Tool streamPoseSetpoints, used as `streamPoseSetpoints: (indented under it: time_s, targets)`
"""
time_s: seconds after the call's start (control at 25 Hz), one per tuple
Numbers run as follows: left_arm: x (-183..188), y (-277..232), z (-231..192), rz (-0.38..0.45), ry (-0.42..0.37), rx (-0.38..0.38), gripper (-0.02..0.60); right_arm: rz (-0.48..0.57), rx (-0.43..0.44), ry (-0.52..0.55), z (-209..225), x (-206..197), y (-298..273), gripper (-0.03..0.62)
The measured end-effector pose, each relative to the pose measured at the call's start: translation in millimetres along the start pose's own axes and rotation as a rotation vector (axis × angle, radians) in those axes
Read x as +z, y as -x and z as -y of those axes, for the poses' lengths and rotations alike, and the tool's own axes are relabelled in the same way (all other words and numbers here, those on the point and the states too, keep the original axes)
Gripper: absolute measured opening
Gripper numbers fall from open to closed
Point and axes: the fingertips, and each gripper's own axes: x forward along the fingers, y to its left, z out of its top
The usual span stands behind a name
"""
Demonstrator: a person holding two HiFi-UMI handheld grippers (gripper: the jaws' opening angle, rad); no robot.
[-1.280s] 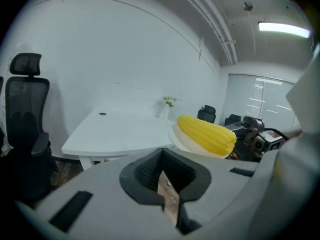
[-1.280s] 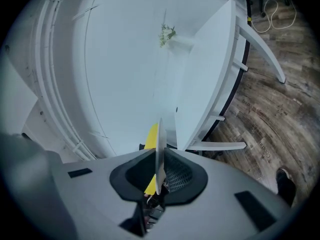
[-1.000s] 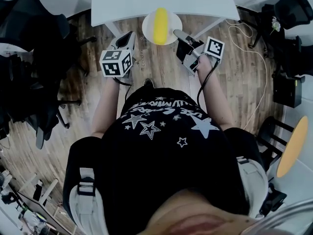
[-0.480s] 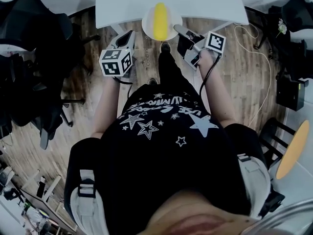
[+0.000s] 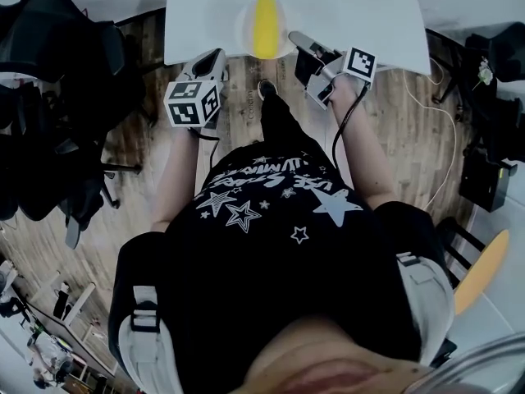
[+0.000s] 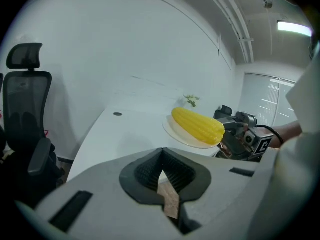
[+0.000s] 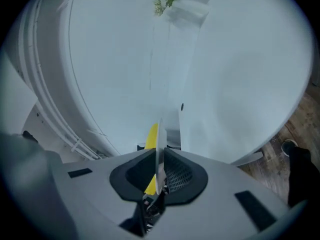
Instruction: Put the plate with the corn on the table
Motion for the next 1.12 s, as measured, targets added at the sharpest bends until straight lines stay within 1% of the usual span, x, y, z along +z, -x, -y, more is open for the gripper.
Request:
streamPoseSetpoints:
  time_s: [0.24, 0.48, 0.64, 0.96, 1.12]
  targets:
    - [20, -45, -25, -0.012, 0.039, 0.034, 0.005, -0.057, 0.0, 0.016, 17, 42, -35, 0.04]
    - [41, -94, -36, -0.033, 0.058, 0.06, 0.005, -0.097, 0.009, 0.037, 29, 88, -59, 0.04]
    - [49, -115, -46, -0.045, 0.07, 0.078, 0.005, -0.121, 0.002, 0.061, 38, 106, -73, 0.04]
    - [65, -160, -70, -0.072, 0.072, 0.114, 0.005, -0.136, -0.033, 0.04, 73, 144, -100, 0.04]
    - [70, -172, -84, -0.071, 0.085, 0.137, 0.005, -0.15, -0.051, -0.026, 85, 147, -115, 0.04]
